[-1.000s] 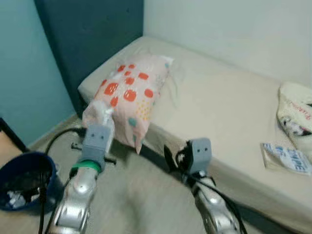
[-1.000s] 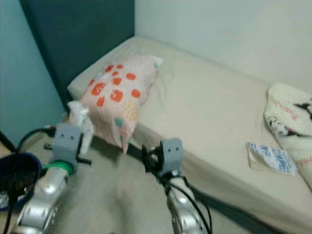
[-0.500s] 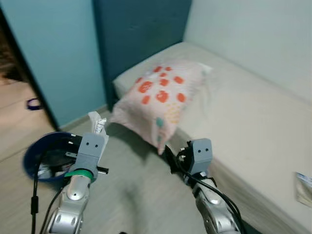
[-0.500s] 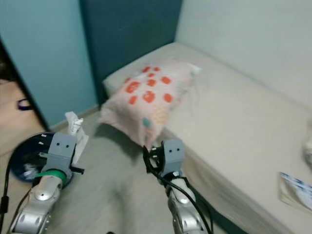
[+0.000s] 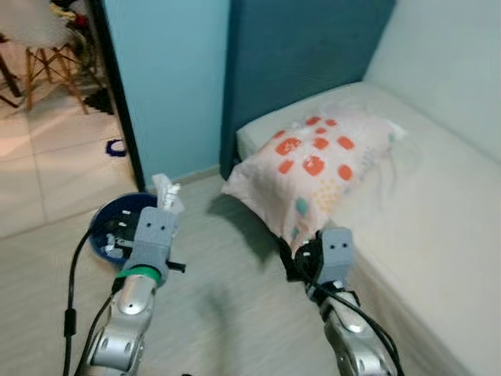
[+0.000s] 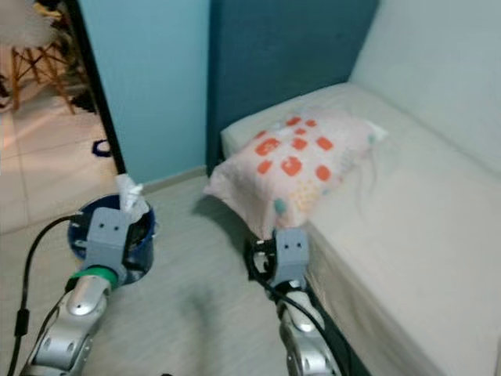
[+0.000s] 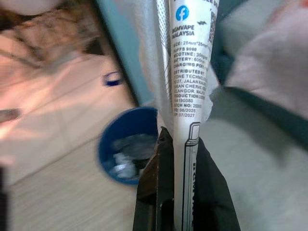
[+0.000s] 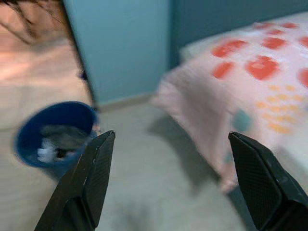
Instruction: Clean up the room
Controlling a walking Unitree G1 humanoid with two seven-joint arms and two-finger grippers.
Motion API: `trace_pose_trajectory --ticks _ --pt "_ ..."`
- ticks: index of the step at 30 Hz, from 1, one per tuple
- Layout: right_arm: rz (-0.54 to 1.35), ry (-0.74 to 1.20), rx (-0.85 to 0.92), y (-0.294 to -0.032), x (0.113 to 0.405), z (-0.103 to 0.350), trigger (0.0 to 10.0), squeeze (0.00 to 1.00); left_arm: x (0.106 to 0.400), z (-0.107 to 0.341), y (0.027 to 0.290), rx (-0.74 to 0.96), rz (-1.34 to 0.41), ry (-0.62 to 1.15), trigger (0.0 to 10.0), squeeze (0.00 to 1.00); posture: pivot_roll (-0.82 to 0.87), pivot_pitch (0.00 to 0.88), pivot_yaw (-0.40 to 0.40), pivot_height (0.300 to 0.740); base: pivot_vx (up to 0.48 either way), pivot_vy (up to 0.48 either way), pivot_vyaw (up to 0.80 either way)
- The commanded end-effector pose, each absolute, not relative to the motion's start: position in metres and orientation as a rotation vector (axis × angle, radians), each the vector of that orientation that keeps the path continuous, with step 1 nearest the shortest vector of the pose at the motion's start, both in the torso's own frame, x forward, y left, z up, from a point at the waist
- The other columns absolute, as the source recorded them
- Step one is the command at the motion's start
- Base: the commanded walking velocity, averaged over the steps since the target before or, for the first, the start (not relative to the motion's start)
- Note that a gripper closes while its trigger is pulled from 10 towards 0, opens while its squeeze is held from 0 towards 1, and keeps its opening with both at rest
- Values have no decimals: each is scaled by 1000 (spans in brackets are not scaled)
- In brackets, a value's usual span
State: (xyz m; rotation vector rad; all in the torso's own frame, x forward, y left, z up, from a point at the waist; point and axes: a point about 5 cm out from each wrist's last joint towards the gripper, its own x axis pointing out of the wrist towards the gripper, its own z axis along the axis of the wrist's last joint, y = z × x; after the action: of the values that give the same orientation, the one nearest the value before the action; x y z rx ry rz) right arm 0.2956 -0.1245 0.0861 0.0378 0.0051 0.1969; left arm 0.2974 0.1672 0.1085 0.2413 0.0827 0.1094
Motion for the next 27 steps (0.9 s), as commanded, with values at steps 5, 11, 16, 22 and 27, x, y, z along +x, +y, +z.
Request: trace_pose_trajectory --ticks 5,11,16,22,27 --pt "179 40 30 -130 291 77 10000 0 296 102 163 239 105 102 10000 0 -6 57 -26 740 0 0 744" --pt "178 40 35 -129 291 77 10000 0 296 102 165 248 104 97 10000 0 -6 57 -25 740 142 0 744" --pt "170 52 47 -128 290 75 10000 0 296 101 169 252 115 100 10000 0 -7 57 -23 740 441 0 247" --pt "164 49 52 -130 289 75 10000 0 296 101 170 252 121 102 10000 0 -8 59 -22 740 480 0 0" --pt "156 49 51 -131 289 75 10000 0 296 101 170 250 120 103 10000 0 -10 60 -22 740 480 0 0"
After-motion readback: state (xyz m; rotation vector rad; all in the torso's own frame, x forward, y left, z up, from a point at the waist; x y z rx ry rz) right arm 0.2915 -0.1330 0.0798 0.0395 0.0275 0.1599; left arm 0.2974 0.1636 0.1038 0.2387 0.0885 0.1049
